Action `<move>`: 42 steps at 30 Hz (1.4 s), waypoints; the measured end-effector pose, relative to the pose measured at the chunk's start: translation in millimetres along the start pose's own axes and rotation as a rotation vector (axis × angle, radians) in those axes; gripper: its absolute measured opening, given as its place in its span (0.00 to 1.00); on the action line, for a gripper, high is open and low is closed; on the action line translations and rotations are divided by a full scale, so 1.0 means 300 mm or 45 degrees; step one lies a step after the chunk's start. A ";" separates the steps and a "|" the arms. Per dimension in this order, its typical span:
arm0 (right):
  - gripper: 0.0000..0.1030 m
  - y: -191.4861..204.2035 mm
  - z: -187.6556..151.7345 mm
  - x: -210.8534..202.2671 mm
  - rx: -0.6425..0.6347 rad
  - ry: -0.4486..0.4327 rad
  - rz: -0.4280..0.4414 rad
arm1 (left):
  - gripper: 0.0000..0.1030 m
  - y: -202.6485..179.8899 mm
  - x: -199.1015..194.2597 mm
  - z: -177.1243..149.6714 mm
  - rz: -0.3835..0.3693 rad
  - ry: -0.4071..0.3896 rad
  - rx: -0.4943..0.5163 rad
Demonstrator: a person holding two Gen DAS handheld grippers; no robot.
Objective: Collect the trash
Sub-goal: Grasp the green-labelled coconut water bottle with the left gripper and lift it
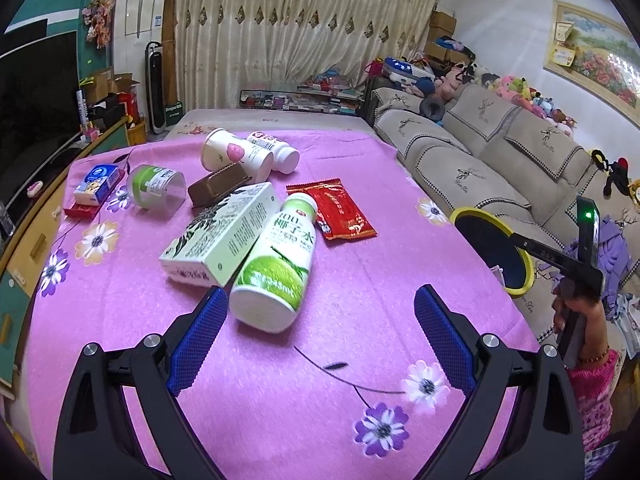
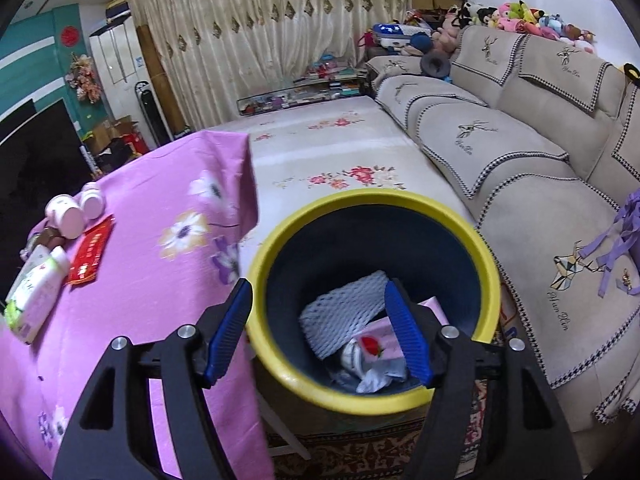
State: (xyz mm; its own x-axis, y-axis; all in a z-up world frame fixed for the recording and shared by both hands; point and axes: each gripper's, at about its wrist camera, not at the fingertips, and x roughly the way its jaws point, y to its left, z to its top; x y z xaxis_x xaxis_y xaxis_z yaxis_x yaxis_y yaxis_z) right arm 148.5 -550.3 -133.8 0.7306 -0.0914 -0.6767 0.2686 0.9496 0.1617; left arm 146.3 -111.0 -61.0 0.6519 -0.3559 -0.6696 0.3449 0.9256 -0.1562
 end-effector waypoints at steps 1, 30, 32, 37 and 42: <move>0.63 0.009 -0.003 -0.004 -0.004 0.001 0.010 | 0.90 0.006 0.009 0.005 -0.005 -0.001 0.007; 0.64 0.049 -0.039 0.047 -0.010 0.070 0.064 | 0.51 0.065 0.284 -0.021 0.087 0.098 0.201; 0.64 0.050 -0.039 0.043 -0.012 0.069 0.067 | 0.51 0.073 0.267 -0.017 0.080 0.074 0.191; 0.64 0.055 -0.034 0.026 -0.014 0.055 0.077 | 0.50 0.047 0.186 0.002 0.107 -0.038 0.249; 0.64 0.059 -0.030 0.005 -0.018 0.042 0.086 | 0.50 0.015 0.086 0.036 0.116 -0.124 0.305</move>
State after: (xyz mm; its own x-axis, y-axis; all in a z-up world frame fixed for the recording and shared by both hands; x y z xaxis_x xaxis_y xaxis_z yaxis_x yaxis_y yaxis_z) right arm 148.8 -530.8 -138.4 0.7256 -0.0176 -0.6879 0.2105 0.9574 0.1975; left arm 172.1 -117.5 -71.2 0.7454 -0.2941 -0.5983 0.4243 0.9015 0.0855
